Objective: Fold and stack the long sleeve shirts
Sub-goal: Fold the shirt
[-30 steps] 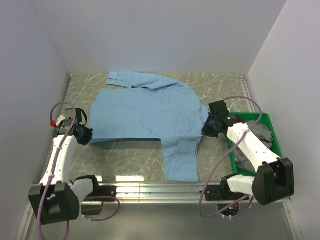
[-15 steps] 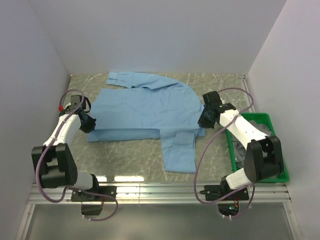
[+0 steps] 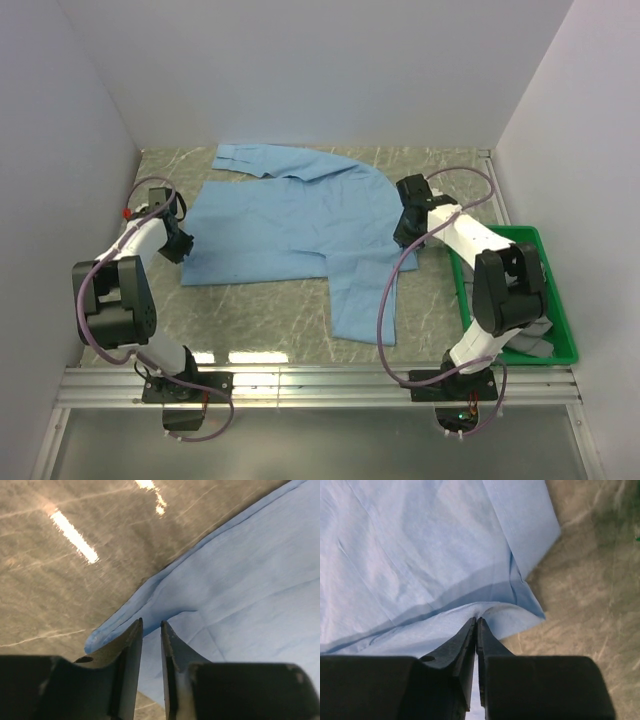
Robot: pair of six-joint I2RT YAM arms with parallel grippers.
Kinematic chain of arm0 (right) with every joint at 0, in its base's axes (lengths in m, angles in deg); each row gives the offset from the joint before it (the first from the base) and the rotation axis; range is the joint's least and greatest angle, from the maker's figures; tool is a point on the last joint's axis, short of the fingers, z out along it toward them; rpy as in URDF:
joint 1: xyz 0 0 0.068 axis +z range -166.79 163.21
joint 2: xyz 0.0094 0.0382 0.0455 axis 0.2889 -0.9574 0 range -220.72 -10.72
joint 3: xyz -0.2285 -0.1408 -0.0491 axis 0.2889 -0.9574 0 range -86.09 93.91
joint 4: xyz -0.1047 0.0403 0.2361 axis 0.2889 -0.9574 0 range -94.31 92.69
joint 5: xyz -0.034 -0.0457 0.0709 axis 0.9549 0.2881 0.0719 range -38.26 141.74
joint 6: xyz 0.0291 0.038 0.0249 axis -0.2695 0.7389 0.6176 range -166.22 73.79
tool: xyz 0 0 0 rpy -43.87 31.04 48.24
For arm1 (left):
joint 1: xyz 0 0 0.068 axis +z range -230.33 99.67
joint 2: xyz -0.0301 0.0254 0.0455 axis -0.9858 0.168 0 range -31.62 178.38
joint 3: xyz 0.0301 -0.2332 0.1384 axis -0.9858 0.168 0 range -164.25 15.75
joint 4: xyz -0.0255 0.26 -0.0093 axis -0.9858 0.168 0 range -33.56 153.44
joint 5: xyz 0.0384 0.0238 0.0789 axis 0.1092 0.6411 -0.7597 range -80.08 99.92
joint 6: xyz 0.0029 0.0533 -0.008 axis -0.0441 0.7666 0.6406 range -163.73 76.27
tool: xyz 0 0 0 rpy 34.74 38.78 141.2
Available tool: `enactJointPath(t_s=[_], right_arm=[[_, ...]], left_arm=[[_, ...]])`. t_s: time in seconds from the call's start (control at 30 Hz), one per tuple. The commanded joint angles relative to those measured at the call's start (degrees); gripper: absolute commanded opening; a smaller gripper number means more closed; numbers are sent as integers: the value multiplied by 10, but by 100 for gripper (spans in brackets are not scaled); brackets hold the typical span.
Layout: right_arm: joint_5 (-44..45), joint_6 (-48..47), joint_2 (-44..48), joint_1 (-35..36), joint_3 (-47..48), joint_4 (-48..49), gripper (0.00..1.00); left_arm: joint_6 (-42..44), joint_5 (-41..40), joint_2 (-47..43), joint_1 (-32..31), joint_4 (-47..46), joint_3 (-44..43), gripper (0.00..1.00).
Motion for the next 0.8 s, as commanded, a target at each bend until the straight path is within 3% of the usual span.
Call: enactJointPath(t_s=[0.0, 0.1, 0.13, 0.23, 0.3, 0.37, 0.43, 0.53, 0.77], right_arm=[[22, -7, -9, -3, 37, 16, 15], [29, -18, -2, 0, 54, 14, 34], [35, -20, 6, 2, 57, 11, 46], [57, -27, 37, 9, 60, 9, 65], [51, -43, 56, 18, 50, 15, 67], [19, -52, 79, 34, 30, 25, 68], [-15, -52, 98, 38, 10, 41, 66], [-71, -41, 116, 41, -35, 68, 59], [-146, -11, 92, 31, -74, 118, 49]], left_arm=[[8, -3, -7, -5, -19, -28, 28], [8, 9, -32, -6, -20, -18, 33], [8, 12, -41, -9, -21, -16, 36], [15, 26, -78, -23, -22, 0, 62], [16, 38, -103, -37, -19, 11, 80], [16, 40, -126, -67, -18, 22, 89], [7, 35, -138, -104, -19, 29, 89], [-8, 37, -146, -148, -27, 42, 83], [-28, 39, -74, -178, -61, 46, 67]])
